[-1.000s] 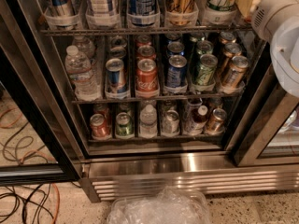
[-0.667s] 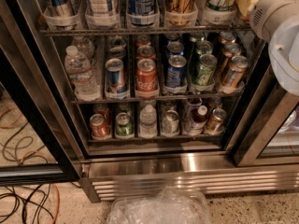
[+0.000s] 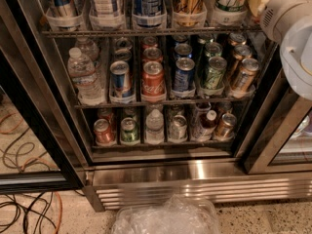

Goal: Pick coke can from top shelf of fridge

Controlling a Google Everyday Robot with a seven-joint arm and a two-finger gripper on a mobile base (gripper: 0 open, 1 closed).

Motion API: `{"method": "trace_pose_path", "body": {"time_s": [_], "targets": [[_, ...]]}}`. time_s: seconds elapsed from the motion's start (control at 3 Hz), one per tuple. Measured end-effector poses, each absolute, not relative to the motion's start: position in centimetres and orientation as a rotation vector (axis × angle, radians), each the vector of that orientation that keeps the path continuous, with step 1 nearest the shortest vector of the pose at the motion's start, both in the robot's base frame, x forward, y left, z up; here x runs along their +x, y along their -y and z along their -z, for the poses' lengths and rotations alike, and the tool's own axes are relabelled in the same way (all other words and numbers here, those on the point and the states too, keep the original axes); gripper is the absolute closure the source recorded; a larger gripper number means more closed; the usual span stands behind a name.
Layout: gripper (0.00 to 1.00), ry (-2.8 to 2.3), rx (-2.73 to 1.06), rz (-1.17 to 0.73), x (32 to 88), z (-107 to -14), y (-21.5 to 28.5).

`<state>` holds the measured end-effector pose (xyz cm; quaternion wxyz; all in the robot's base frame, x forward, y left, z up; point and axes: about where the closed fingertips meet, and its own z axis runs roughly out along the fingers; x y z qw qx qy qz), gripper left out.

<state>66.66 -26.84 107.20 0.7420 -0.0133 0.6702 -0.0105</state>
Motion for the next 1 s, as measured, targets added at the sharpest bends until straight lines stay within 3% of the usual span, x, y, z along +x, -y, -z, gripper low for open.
{"method": "trace_pose_path", "body": {"time_s": [1.0], "targets": [[1.00,-1.334,-0.081,-0.073,61.4,-114.0,25.5]]}}
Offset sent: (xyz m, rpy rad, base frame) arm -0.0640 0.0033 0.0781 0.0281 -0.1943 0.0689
